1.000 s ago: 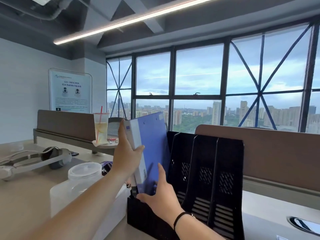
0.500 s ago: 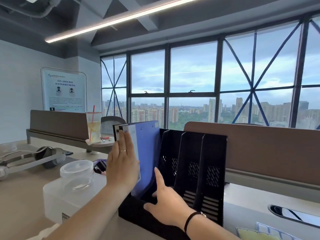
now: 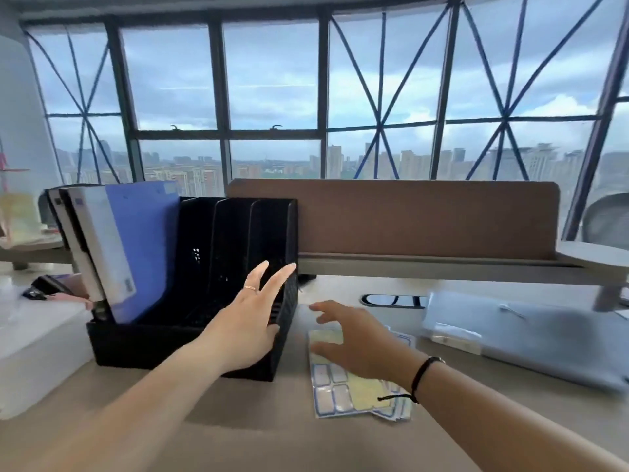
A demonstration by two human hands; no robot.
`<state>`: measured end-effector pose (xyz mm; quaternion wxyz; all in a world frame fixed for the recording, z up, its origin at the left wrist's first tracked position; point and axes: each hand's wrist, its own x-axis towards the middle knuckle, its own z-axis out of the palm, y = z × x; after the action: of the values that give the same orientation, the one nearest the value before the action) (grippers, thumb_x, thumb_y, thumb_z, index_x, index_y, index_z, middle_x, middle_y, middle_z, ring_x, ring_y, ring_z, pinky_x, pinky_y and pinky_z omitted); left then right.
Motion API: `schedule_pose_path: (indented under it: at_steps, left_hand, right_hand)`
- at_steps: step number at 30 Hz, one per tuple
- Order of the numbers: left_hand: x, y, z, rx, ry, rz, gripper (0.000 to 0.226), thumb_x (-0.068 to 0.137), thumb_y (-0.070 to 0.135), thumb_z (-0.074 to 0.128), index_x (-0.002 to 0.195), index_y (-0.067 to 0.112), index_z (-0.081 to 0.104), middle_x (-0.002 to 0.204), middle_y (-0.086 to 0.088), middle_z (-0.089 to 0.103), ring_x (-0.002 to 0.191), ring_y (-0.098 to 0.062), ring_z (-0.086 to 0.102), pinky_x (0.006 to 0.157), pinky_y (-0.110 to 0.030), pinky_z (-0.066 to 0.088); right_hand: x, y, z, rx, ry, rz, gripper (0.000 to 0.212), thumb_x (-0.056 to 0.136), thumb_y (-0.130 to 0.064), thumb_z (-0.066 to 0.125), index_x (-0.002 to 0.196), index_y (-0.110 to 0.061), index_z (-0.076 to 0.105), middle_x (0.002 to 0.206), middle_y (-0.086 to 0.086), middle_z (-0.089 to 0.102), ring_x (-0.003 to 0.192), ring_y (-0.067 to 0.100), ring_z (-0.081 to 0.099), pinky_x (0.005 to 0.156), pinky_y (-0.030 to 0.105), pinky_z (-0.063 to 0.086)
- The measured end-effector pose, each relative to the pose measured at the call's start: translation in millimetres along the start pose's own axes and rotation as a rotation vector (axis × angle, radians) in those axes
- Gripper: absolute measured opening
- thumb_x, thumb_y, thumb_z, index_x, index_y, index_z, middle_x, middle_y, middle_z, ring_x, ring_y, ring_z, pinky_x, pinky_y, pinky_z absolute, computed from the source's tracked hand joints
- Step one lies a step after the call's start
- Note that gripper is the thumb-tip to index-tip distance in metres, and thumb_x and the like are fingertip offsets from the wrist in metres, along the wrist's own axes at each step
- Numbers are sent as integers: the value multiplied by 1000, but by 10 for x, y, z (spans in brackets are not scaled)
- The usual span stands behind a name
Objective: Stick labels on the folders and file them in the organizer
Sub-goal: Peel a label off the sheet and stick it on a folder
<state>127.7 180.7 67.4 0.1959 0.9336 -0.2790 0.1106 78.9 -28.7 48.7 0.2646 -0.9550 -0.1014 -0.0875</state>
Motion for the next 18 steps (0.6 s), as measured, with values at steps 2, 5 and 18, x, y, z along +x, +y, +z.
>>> schedule_pose_path:
  at_steps: [2, 5, 18]
  left_hand:
    - [44, 300, 204, -64, -54, 64, 95, 92, 22, 61, 145, 62, -6, 165, 12, -4, 141, -21, 39, 102, -42, 47]
    - [142, 785, 529, -202, -138, 148, 86, 95, 26, 60, 147, 61, 1, 162, 20, 10, 145, -13, 31, 110, -37, 38]
    - [346, 2785, 1714, -221, -274, 414, 55, 100, 36, 50, 150, 42, 26, 155, 15, 35, 144, -11, 31, 113, -25, 25]
  right_hand:
    - [-304, 334, -206, -38, 48, 77, 55, 90, -45, 66, 140, -35, 47, 138, -14, 55, 121, 8, 53, 97, 21, 40]
    - [-792, 811, -498, -63, 126, 231, 51, 88, -43, 69, 136, -31, 54, 136, -12, 58, 124, 9, 53, 101, 21, 39]
    - [-2880, 2682, -1585, -461, 254, 927, 79, 83, -70, 54, 147, -28, 35, 151, 0, 42, 141, 23, 35, 114, 49, 30]
